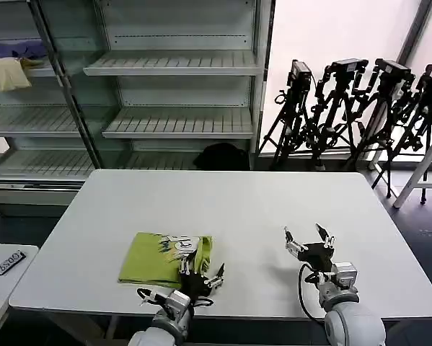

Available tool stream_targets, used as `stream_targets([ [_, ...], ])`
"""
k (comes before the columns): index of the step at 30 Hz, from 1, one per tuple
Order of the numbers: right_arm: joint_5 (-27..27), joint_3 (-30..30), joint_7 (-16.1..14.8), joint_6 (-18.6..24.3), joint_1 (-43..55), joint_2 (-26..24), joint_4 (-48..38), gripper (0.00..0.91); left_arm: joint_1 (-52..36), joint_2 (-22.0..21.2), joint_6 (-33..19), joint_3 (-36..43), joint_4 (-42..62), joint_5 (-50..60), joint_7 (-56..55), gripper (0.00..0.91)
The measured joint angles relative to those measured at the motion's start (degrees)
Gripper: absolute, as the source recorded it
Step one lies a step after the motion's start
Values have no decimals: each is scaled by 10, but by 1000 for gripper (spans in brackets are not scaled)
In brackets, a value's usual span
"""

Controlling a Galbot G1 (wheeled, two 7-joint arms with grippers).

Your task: Fold and organize the clothes.

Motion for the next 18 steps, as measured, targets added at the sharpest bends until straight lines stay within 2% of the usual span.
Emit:
stream_targets([
  [18,-16,-7,1,3,2,5,-5,907,-4,12,37,12,1,-69,-7,907],
])
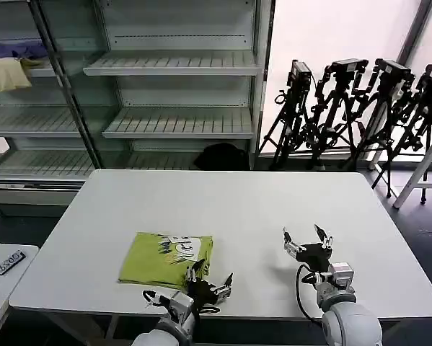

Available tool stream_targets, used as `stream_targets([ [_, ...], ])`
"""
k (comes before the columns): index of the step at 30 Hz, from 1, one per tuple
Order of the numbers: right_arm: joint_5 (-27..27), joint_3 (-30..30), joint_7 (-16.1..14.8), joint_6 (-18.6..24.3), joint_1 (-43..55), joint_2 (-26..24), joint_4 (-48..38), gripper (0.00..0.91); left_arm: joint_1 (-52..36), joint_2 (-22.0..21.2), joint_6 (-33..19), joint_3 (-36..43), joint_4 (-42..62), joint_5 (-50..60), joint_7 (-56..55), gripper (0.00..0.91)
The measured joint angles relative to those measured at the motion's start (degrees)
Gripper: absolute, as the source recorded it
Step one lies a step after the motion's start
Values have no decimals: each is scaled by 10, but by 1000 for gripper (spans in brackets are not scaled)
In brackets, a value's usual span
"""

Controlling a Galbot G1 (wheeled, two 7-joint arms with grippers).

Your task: Fold and organize the clothes.

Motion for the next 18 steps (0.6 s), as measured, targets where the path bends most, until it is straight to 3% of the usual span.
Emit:
stream_targets([
  [10,-2,2,0,0,-2,-2,3,907,-19,3,-19,-17,-19,-57,2,907],
  [18,0,-1,-5,-5,6,-9,8,907,-31,40,-45,-114,-54,-130,5,907],
])
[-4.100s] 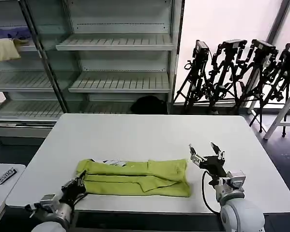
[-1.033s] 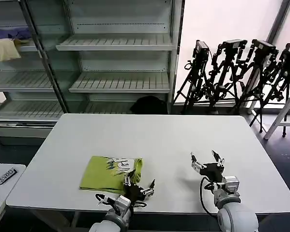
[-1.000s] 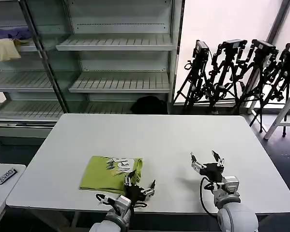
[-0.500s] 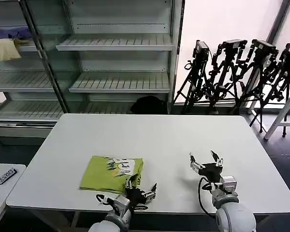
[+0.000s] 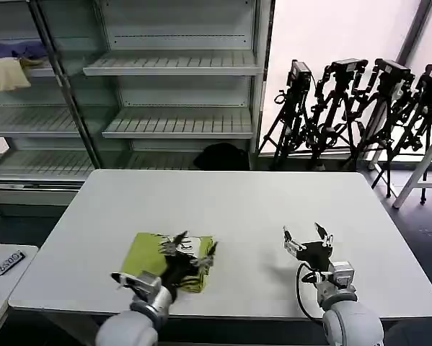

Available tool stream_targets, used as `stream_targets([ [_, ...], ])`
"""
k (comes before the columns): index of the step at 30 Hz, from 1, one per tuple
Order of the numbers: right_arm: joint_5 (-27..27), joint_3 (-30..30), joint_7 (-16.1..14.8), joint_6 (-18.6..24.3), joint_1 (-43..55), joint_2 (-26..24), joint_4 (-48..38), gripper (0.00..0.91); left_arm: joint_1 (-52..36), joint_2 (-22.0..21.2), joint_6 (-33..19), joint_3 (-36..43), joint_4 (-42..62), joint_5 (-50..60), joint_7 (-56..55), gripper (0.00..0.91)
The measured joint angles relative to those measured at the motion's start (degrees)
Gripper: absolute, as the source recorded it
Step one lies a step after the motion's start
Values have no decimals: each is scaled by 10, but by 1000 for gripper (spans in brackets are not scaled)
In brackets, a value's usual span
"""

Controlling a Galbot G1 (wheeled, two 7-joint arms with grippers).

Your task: Fold and organize the clothes.

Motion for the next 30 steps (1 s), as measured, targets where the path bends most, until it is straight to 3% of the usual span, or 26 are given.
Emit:
stream_targets([
  [11,-12,-16,-1,-8,12,3,-3,907,16,51,23,-162,22,-70,2,907],
  [30,-16,-15,1,1,0,3,-6,907,33,38,46,-189,75,-105,6,907],
])
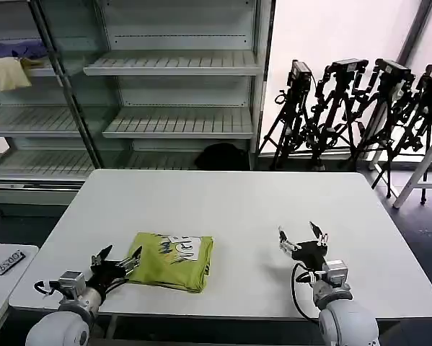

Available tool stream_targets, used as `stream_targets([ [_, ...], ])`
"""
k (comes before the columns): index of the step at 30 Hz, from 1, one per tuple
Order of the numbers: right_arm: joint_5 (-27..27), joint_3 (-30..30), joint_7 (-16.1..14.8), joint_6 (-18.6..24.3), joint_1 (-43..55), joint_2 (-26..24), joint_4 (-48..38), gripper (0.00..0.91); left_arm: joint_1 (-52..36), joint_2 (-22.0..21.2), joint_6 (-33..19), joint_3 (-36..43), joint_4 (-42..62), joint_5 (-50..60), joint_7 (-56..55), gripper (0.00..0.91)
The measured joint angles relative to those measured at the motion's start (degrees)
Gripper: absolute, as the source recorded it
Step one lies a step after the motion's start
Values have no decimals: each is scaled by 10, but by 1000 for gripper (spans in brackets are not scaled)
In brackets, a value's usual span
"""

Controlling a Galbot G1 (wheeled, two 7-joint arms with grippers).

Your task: Fold and organize the clothes.

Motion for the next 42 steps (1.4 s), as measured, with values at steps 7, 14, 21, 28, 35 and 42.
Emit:
stream_targets([
  [7,-1,0,1,4,-4,2,0,907,-5,-7,0,5,21,-1,1,504],
  [14,-1,1,2,5,-4,3,-1,907,1,-9,-11,8,34,0,6,10],
  [21,-2,1,3,5,-3,5,-1,907,1,-12,-19,6,41,-5,16,10],
  [28,-2,2,3,5,-1,4,-1,907,2,-16,-28,6,45,-24,19,0],
  [35,-2,3,3,5,-1,4,-1,907,3,-22,-44,8,49,-45,23,0],
  [42,-2,7,3,5,-1,2,-2,907,5,-19,-71,-4,46,-50,31,0],
])
